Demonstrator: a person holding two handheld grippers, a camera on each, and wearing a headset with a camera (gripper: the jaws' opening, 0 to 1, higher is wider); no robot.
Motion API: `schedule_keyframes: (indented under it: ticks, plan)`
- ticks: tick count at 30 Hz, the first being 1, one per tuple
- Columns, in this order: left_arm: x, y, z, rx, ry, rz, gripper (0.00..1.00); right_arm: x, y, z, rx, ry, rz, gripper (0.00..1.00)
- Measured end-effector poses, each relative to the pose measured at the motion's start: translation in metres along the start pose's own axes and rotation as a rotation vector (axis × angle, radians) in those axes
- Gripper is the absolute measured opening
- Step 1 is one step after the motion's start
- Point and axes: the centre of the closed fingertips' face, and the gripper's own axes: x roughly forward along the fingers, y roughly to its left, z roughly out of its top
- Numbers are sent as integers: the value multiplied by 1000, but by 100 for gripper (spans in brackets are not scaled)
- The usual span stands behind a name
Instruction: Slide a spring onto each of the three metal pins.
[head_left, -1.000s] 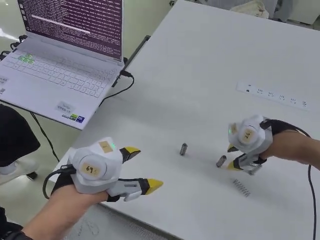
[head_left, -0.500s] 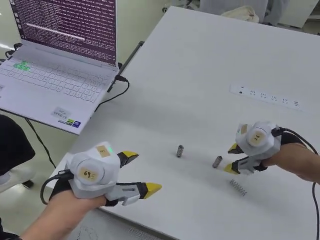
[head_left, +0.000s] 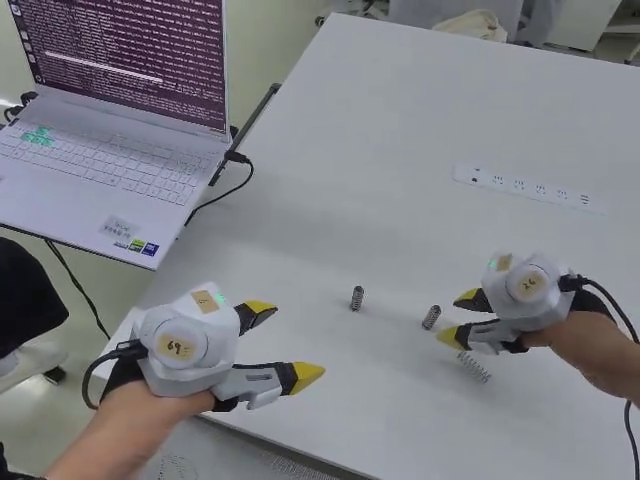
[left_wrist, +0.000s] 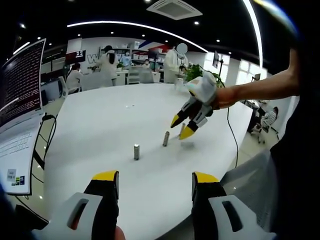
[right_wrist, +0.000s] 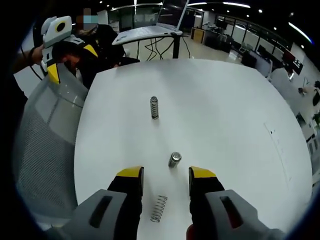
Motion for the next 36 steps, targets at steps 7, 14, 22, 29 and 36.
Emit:
schedule_keyframes:
  ticks: [7,14,22,29,36]
  plan:
    - [0,-2,1,5,0,-4,54,-5,-1,1,35,-29,-20,35]
    - [1,-3,2,10,1,-9,54,-13,-4,-1,79,-73,-58,39]
    - [5,-5,2,15,6,-20,54,-28,1,-9,147,-127,-82,41]
    - [9,-6,5,22,4,-30,54,-46,1,-20,197,-153,-120,44]
    - [12,-7,6,27,7,-39,54,-67,5,-27,229,-179,-168,45]
